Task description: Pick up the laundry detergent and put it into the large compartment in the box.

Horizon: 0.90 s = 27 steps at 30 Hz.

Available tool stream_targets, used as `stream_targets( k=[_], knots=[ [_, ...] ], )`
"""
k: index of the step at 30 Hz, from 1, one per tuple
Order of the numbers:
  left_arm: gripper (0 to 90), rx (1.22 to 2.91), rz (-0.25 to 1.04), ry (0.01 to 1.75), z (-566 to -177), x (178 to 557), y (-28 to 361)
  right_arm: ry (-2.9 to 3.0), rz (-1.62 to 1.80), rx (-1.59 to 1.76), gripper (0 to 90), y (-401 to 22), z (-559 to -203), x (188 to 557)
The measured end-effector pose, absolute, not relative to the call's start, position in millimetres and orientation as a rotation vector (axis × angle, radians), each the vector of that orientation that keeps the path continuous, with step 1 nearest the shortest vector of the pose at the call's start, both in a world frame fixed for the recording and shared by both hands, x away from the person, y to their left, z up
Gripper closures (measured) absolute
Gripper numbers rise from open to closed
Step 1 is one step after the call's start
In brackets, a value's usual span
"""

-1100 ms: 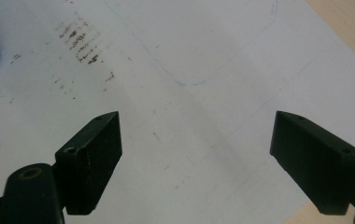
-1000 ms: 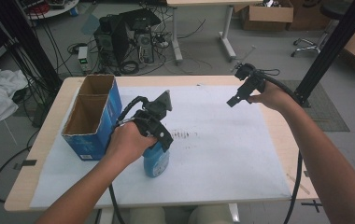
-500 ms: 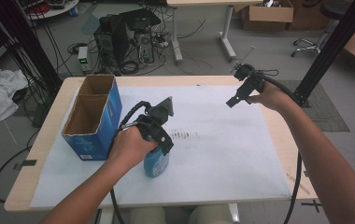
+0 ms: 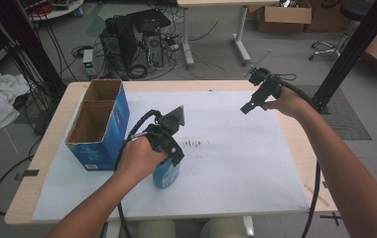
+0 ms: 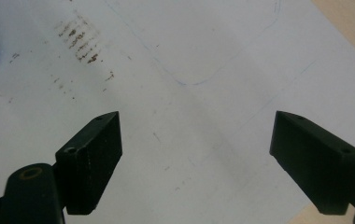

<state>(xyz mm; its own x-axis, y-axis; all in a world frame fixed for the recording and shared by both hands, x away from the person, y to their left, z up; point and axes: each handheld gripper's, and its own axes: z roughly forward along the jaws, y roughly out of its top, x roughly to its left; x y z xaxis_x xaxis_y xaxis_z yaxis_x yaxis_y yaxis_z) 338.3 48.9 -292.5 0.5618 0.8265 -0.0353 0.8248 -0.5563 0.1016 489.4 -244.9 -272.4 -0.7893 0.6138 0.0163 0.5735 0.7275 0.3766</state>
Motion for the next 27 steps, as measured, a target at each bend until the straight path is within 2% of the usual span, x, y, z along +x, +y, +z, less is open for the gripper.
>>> stream_targets(
  k=[27],
  knots=[
    [29.1, 2.686, 0.046, 1.409, -294.0, 338.3, 48.6, 2.821, 0.554, 0.968, 17.0, -242.9, -272.7, 489.3]
  ],
)
